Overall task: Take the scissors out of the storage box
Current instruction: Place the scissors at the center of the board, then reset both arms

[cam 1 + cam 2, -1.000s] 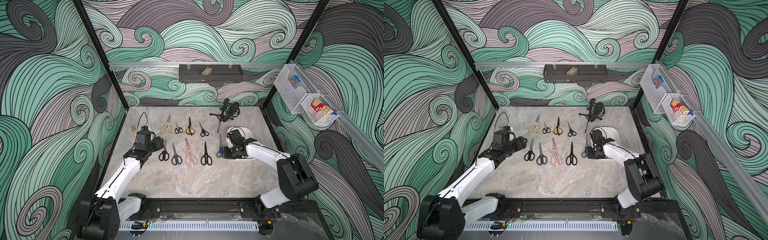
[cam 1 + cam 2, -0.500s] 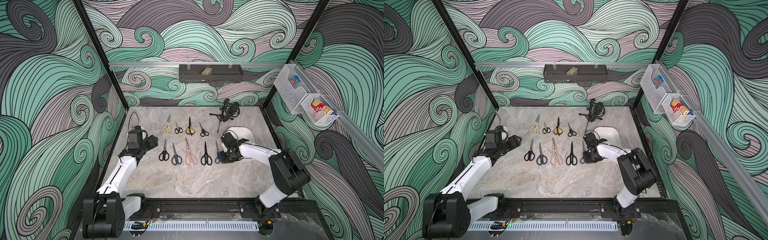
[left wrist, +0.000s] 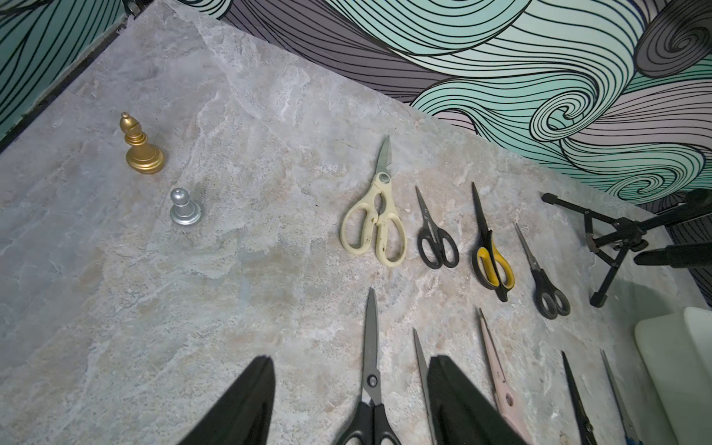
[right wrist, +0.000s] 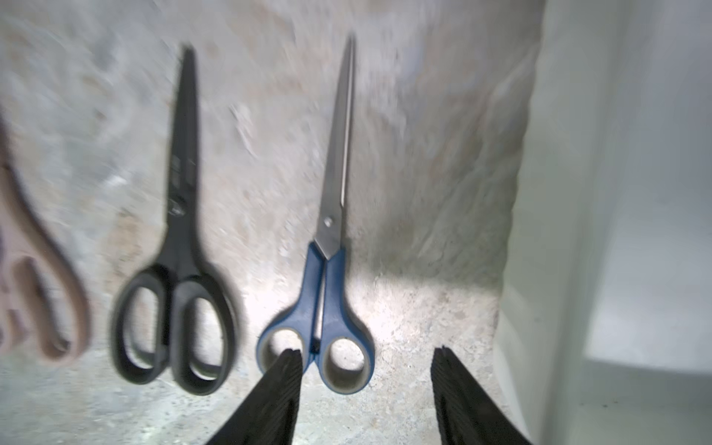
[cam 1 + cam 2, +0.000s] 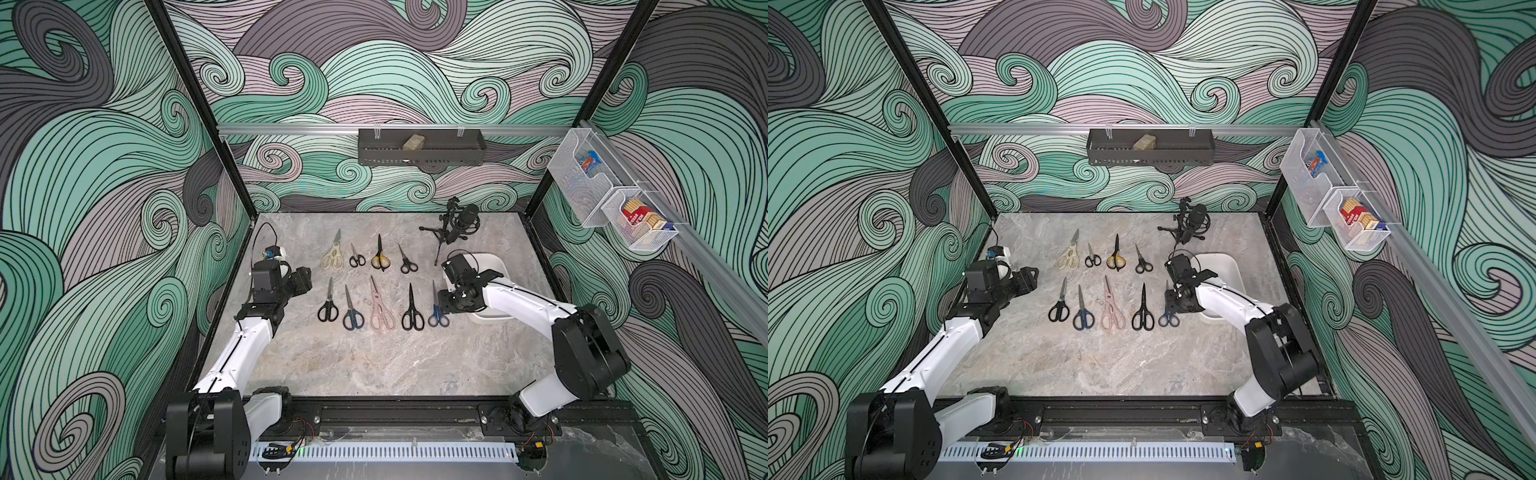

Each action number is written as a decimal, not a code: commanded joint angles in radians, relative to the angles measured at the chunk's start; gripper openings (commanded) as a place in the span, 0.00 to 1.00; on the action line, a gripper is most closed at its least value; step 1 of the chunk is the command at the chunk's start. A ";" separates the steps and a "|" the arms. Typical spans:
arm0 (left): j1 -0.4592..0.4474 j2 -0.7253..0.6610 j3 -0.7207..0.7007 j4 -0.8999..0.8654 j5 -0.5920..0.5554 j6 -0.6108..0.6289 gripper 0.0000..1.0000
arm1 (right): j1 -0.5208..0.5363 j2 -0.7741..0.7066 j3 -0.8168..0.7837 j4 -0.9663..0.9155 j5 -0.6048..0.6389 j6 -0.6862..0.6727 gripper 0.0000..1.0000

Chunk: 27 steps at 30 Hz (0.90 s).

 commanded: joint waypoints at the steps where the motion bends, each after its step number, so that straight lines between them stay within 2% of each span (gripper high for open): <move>1: 0.030 0.050 -0.030 0.207 -0.029 0.066 0.66 | -0.043 -0.084 0.045 0.088 0.087 -0.015 0.61; 4: 0.043 0.113 -0.055 0.334 -0.047 0.097 0.66 | -0.131 -0.131 -0.016 0.271 0.135 -0.096 0.62; 7: 0.045 0.145 -0.097 0.442 -0.045 0.131 0.66 | -0.228 -0.184 -0.180 0.569 0.176 -0.210 0.61; 11: 0.044 0.207 -0.187 0.647 -0.034 0.146 0.66 | -0.363 -0.211 -0.432 1.006 0.147 -0.219 0.62; 15: 0.045 0.273 -0.246 0.846 0.001 0.206 0.66 | -0.391 -0.166 -0.610 1.386 0.173 -0.305 0.65; 19: 0.045 0.361 -0.284 1.033 0.008 0.171 0.65 | -0.393 -0.101 -0.708 1.675 0.257 -0.372 0.69; 20: 0.044 0.364 -0.297 1.055 0.036 0.157 0.66 | -0.401 -0.102 -0.725 1.718 0.257 -0.362 0.71; 21: 0.036 0.374 -0.303 1.073 0.040 0.169 0.66 | -0.413 -0.090 -0.746 1.784 0.223 -0.353 0.79; 23: 0.012 0.396 -0.334 1.166 0.034 0.202 0.67 | -0.421 -0.029 -0.785 1.902 0.221 -0.344 0.99; 24: 0.000 0.399 -0.352 1.200 0.021 0.213 0.89 | -0.424 0.007 -0.817 2.004 0.216 -0.347 1.00; 25: -0.017 0.404 -0.378 1.246 -0.004 0.224 0.98 | -0.428 0.031 -0.838 2.058 0.208 -0.347 1.00; 27: -0.029 0.448 -0.421 1.367 -0.047 0.224 0.99 | -0.429 0.017 -0.822 2.003 0.166 -0.357 1.00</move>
